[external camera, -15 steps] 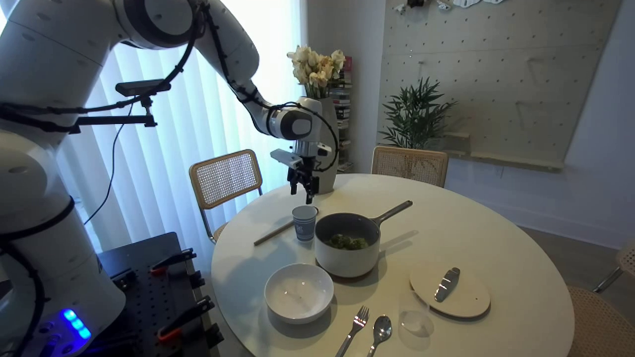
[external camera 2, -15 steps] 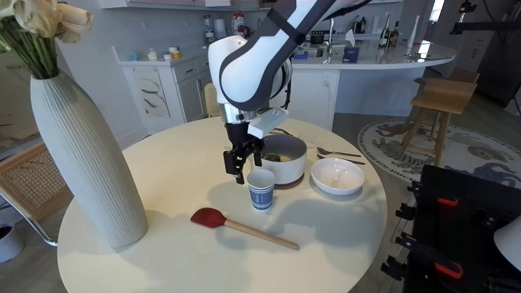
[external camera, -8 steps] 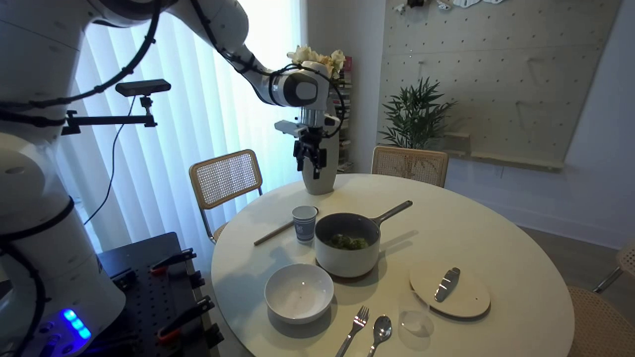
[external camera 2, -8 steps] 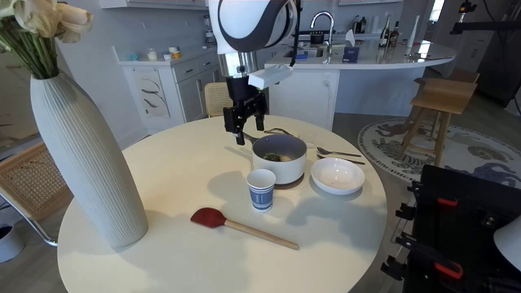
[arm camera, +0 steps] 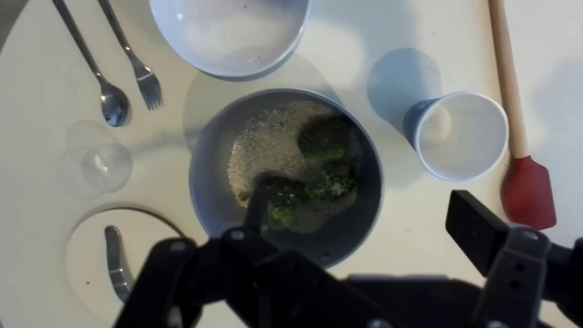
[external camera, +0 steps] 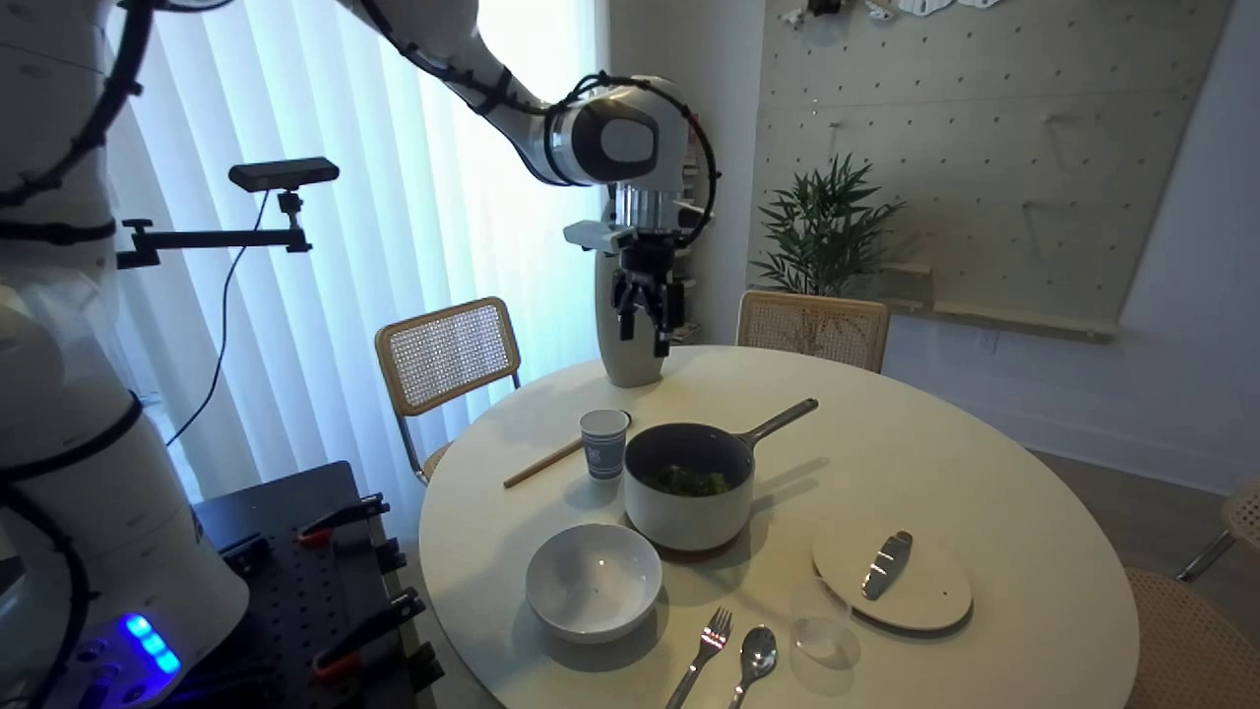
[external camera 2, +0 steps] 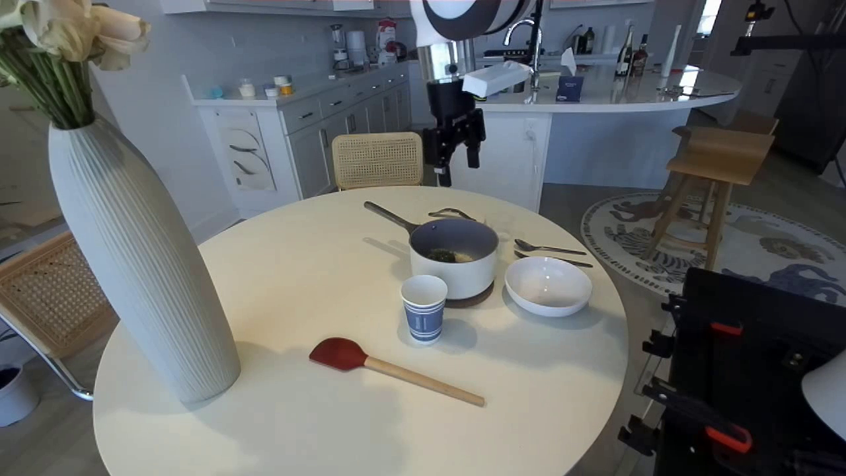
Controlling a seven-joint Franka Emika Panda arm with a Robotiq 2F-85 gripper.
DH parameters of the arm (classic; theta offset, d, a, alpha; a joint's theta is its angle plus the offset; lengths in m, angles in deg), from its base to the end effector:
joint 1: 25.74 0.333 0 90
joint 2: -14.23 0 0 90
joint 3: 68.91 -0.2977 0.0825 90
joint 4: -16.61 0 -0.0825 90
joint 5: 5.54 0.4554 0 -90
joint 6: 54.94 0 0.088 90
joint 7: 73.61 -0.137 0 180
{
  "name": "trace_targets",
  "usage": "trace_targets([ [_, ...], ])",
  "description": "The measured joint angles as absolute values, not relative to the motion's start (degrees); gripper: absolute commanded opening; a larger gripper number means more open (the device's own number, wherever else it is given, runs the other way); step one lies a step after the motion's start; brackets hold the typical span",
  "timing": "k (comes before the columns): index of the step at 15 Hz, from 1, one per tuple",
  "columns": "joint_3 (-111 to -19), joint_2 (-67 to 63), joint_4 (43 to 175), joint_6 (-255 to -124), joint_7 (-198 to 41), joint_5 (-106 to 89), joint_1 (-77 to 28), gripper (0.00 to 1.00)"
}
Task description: Swap the places of the cup and the cutlery
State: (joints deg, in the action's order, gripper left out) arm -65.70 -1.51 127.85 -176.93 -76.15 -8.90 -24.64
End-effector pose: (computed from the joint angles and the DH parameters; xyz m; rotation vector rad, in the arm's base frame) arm 0.6489 -0.0280 0.2454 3.0739 -0.0715 -0.1333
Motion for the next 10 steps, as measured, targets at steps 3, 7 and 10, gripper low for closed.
trace_targets([
  [3, -64.06, 0.05, 130.49, -176.98, -72.07, -10.18, -27.95, 1.00],
  [7, -62.07, 0.25, 132.49, -177.29, -65.67, -11.16, -32.04, 1.00],
  [10, -60.79, 0.23, 133.78, -177.62, -60.80, -11.66, -34.67, 1.00],
])
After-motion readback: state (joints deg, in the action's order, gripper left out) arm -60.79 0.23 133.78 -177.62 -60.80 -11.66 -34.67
